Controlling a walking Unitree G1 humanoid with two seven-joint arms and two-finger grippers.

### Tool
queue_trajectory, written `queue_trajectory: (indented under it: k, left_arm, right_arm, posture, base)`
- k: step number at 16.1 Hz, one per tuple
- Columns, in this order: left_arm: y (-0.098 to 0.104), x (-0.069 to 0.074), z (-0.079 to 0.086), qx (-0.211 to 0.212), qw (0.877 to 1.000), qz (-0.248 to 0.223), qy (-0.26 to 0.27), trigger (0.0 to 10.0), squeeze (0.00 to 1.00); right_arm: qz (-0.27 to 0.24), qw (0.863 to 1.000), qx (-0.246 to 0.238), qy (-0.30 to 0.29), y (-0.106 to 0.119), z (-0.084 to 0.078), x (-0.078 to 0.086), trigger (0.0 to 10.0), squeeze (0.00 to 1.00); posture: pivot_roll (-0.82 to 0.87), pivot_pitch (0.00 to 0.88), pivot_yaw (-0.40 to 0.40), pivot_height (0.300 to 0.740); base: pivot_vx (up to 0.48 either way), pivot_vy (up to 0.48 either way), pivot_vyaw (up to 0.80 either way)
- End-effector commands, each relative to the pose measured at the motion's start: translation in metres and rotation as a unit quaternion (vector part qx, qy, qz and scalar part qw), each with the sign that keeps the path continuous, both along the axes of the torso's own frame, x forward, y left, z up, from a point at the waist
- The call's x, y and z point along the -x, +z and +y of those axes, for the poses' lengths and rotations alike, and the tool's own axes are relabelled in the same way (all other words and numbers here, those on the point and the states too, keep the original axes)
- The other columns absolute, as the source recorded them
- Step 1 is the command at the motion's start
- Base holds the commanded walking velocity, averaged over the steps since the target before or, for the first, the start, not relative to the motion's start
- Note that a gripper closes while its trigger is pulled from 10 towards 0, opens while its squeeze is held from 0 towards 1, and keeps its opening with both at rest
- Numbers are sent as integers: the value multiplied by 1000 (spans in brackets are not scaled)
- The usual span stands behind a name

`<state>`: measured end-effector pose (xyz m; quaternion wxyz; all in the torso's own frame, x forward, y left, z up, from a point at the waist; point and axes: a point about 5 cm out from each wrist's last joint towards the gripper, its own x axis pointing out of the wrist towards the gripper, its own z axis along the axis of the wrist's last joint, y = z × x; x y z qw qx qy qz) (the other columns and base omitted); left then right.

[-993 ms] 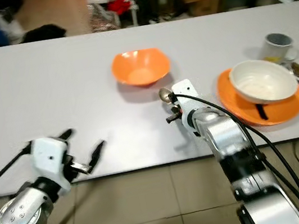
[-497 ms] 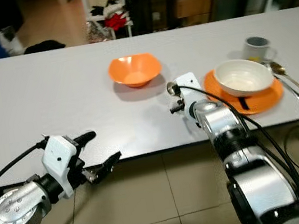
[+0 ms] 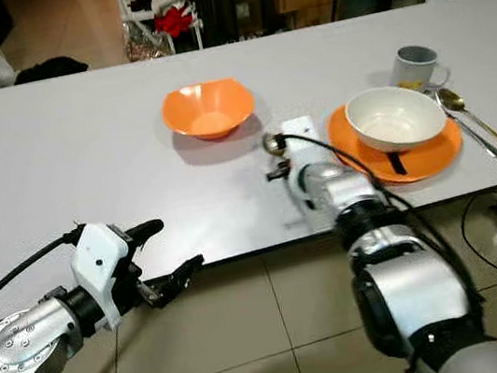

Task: Setting the table

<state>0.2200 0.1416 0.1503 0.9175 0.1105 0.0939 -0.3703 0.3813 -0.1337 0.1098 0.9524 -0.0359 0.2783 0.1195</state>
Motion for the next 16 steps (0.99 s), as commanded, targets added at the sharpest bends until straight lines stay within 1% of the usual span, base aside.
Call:
queue_trajectory:
  k: [1, 3, 9, 10, 12, 13, 16]
  left_arm:
    - [1, 2, -1, -1, 1000, 3, -6, 10000, 0]
    - [1, 5, 0, -2, 1000, 8, -8, 10000, 0]
    - [2, 5, 0, -1, 1000, 11, -8, 10000, 0]
    - [4, 5, 0, -1, 1000, 9, -6, 10000, 0]
    - [4, 5, 0, -1, 1000, 9, -6, 10000, 0]
    - [5, 5, 1, -2, 1000, 9, -4, 10000, 0]
    - [6, 7, 1, -1, 1000, 11, -2, 10000, 0]
  right_arm:
    - [-15, 1000, -9, -7, 9, 2, -5, 10000, 0]
    - [-8, 1000, 0, -10, 7, 7, -5, 10000, 0]
    - [-7, 1000, 13, -6, 5, 12, -6, 10000, 0]
    - [-6, 1000, 21, -1, 3, 13, -5, 10000, 0]
    - [-8, 999, 33, 5, 3, 13, -5, 10000, 0]
    - [-11, 999, 34, 1, 4, 13, -6, 10000, 0]
    - [-11, 999, 33, 0, 5, 13, -6, 10000, 0]
  posture:
    - [-17, 45, 31, 740]
    - [-11, 56, 24, 740]
    - [-3, 83, 18, 740]
    - [6, 104, 17, 740]
    - [9, 108, 16, 740]
    - [18, 130, 12, 740]
    - [22, 136, 7, 740]
  base:
    - [0, 0, 0]
    - [0, 0, 0]
    - [0, 0, 0]
    - [0, 0, 0]
    - [0, 0, 0]
    - [0, 0, 0]
    - [0, 0, 0]
